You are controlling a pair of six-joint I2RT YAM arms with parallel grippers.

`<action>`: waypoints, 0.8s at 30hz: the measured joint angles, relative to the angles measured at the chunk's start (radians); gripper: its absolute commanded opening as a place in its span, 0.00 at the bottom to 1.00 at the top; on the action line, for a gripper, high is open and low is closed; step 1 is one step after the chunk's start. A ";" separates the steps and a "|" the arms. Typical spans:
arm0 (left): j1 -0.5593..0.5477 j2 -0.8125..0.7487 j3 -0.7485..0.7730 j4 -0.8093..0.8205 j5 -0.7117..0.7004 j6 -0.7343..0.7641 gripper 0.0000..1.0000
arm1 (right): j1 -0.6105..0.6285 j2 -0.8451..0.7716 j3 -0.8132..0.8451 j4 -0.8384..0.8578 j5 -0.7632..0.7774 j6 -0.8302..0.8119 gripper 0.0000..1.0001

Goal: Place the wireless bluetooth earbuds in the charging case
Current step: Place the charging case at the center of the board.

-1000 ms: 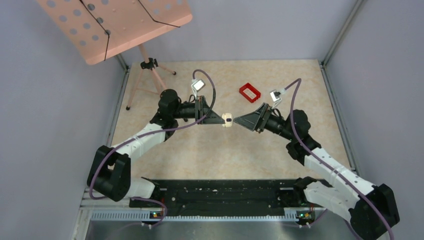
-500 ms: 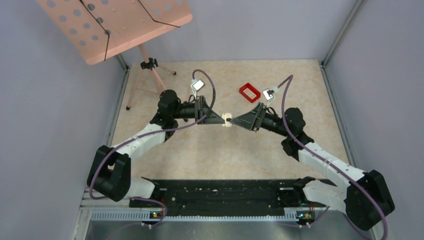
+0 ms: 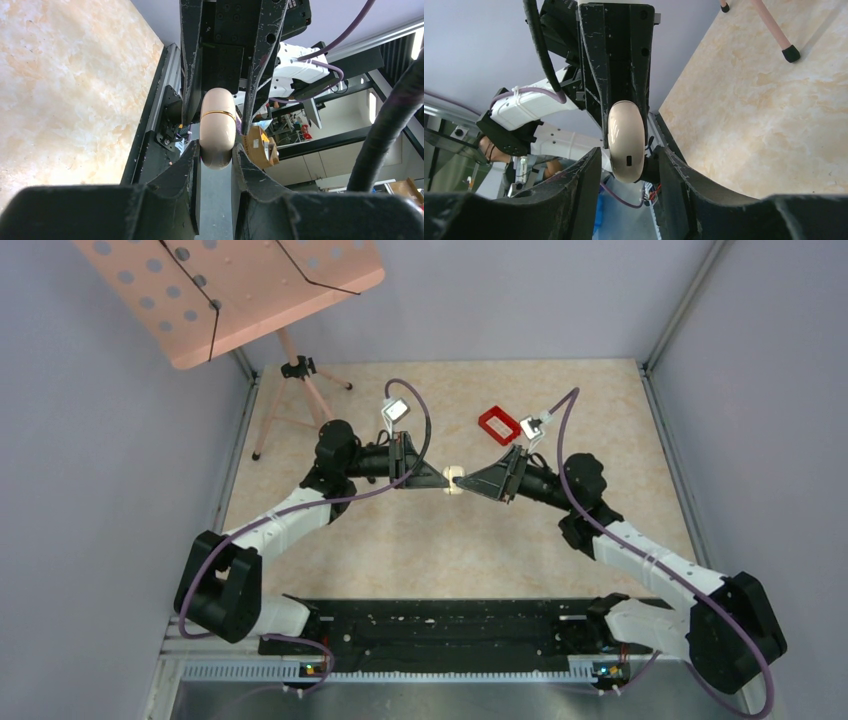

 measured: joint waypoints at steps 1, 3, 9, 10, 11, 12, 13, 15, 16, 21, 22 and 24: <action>0.000 0.000 0.000 0.001 0.002 -0.001 0.00 | 0.002 0.001 0.000 0.005 0.000 0.001 0.41; 0.000 0.000 0.000 0.000 0.002 -0.002 0.00 | 0.003 0.002 0.000 0.017 0.001 0.008 0.36; 0.000 0.000 0.000 0.007 0.002 -0.006 0.00 | 0.006 0.020 0.001 0.060 0.000 0.032 0.38; 0.000 0.000 0.000 0.007 0.002 -0.006 0.00 | 0.006 0.025 0.001 0.064 0.000 0.034 0.37; 0.000 0.000 0.000 0.007 0.002 -0.006 0.00 | 0.006 0.030 0.001 0.069 0.000 0.034 0.37; 0.000 0.000 0.000 0.008 0.002 -0.007 0.00 | 0.006 0.035 0.002 0.073 0.000 0.035 0.34; 0.000 0.000 0.000 0.007 0.002 -0.008 0.00 | 0.006 0.040 0.002 0.074 -0.001 0.038 0.29; 0.000 0.001 0.000 0.006 0.002 -0.008 0.00 | 0.006 0.045 0.002 0.078 -0.004 0.043 0.16; 0.000 0.002 0.000 0.006 0.003 -0.010 0.00 | 0.007 0.045 0.002 0.081 -0.003 0.043 0.06; 0.001 0.007 0.000 0.006 0.007 -0.013 0.37 | 0.008 0.045 0.002 0.072 0.002 0.042 0.00; 0.001 0.010 0.000 0.005 0.008 -0.010 0.46 | 0.008 0.045 0.002 0.068 0.004 0.041 0.00; 0.001 0.014 0.000 -0.009 0.006 0.002 0.57 | 0.008 0.045 0.002 0.053 0.010 0.037 0.00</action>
